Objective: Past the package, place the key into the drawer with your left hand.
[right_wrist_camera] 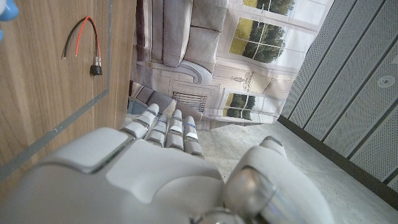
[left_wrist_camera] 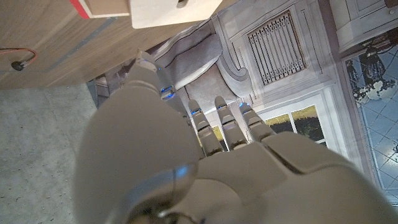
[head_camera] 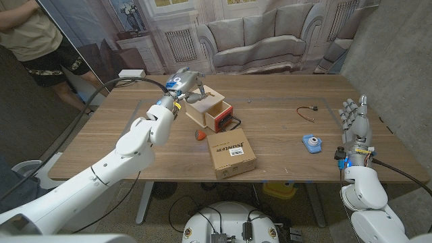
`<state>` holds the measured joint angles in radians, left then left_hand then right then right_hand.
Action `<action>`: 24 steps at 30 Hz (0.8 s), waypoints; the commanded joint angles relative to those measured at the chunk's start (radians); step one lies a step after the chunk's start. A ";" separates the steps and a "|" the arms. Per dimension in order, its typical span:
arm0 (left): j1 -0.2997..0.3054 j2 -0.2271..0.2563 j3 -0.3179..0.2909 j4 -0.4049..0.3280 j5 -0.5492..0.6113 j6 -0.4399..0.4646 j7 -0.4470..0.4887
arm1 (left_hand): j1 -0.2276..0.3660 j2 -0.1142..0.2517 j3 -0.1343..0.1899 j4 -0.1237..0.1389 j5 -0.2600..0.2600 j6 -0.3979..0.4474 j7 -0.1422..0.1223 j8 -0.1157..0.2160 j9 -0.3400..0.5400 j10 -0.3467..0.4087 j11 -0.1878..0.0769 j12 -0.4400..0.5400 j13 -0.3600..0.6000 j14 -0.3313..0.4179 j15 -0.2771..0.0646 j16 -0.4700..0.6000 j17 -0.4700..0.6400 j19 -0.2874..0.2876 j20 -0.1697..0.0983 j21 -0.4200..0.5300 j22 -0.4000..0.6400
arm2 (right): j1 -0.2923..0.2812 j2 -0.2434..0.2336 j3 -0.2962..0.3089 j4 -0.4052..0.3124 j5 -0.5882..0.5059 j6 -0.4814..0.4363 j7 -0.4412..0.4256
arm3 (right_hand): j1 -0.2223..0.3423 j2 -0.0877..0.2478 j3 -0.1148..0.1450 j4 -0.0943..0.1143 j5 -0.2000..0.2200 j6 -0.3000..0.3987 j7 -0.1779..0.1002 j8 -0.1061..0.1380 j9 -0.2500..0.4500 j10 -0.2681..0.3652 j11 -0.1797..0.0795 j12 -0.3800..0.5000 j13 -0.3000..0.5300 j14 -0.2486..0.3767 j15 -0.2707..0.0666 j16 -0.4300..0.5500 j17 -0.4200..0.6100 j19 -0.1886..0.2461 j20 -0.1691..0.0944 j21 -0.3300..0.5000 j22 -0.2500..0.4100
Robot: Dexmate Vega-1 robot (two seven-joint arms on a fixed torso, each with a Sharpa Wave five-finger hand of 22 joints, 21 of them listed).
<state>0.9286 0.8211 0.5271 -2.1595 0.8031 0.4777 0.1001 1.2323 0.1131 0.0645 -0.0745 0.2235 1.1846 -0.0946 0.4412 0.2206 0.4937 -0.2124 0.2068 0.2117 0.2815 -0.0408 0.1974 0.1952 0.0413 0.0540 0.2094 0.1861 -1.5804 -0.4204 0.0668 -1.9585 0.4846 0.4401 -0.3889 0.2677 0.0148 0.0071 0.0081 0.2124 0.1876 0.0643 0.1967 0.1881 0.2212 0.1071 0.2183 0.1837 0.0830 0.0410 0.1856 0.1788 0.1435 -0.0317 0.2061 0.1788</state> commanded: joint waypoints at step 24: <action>-0.146 -0.010 0.094 0.050 0.001 -0.002 -0.205 | -0.001 -0.003 0.002 0.003 0.002 -0.008 -0.003 0.009 0.003 -0.032 0.000 -0.004 0.003 -0.025 -0.092 -0.001 0.002 -0.021 0.004 -0.002 0.003 | 0.001 0.009 -0.016 -0.004 -0.012 0.015 -0.007 | 0.005 0.008 -0.006 0.002 0.005 0.005 -0.006 0.001 0.002 0.003 -0.003 0.003 0.006 0.013 0.006 0.002 0.004 0.011 -0.001 -0.002 0.005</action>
<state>0.8158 0.8194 0.5970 -2.1313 0.8081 0.4878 -0.0679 1.2322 0.1129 0.0645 -0.0745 0.2235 1.1791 -0.1001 0.4409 0.2211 0.4635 -0.2118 0.2049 0.2115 0.2596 -0.0415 0.1974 0.1954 0.0293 0.0553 0.2094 0.1862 -1.5747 -0.4129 0.0517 -1.9569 0.4781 0.4512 -0.3921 0.2718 0.0188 0.0071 0.0081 0.2124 0.1876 0.0643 0.1967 0.1881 0.2212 0.1071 0.2183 0.1837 0.0884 0.0464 0.1856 0.1788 0.1435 -0.0317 0.2061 0.1788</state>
